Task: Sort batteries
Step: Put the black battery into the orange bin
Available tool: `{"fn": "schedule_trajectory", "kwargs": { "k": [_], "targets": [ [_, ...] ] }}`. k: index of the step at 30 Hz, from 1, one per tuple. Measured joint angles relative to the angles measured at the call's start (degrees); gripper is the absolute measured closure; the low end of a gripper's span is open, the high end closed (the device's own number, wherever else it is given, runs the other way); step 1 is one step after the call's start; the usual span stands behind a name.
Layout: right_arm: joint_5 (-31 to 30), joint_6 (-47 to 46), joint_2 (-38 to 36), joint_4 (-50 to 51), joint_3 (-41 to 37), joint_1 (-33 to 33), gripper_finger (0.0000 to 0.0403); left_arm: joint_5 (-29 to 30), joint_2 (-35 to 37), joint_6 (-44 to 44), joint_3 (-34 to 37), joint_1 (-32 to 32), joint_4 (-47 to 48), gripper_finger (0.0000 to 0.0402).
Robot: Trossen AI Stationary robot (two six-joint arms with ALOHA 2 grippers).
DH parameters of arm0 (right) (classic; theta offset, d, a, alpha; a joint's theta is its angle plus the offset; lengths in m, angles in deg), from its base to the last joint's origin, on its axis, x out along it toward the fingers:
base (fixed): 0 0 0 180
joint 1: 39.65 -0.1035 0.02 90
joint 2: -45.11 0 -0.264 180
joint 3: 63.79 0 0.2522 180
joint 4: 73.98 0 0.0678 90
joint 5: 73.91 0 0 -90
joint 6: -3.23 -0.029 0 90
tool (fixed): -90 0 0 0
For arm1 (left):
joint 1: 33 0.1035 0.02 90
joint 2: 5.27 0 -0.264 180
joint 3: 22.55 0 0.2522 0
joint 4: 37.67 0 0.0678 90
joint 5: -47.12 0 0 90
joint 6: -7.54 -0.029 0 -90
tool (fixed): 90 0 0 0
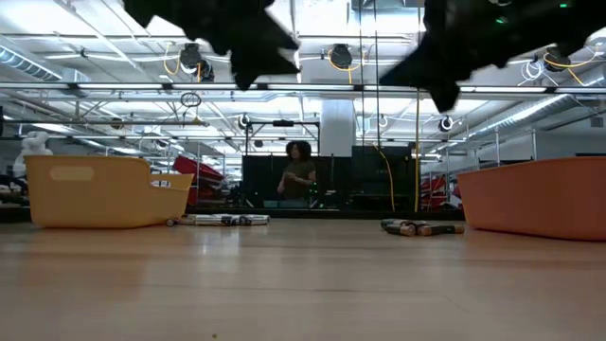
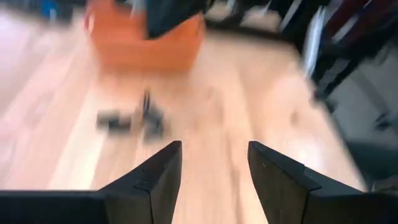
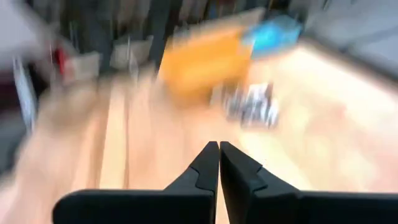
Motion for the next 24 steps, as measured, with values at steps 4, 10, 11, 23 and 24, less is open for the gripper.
{"fn": "schedule_trajectory", "kwargs": {
  "k": [4,10,11,23,24],
  "targets": [
    [-5.05,-1.37,3.98,24.38,9.18,-5.78,0.0389,5.26,-0.07,-0.08,-2.83,-1.36,13.95,0.0208],
    [-0.70,8.22,14.18,44.42,23.26,-8.24,0.0320,6.90,-0.79,-1.61,-3.45,-1.57,20.30,0.0208],
    [0.42,10.20,15.81,47.25,25.37,-8.25,0.0303,6.91,-1.20,-1.47,-3.49,-1.61,20.17,0.0208],
    [8.01,19.94,32.50,70.70,36.63,-1.20,0.0265,24.00,-7.12,1.54,-3.44,-8.63,18.77,0.0208],
    [9.08,20.43,33.11,70.39,36.63,-0.44,0.0273,24.05,-7.15,1.53,-3.44,-9.35,18.31,0.0208]
  ]
}}
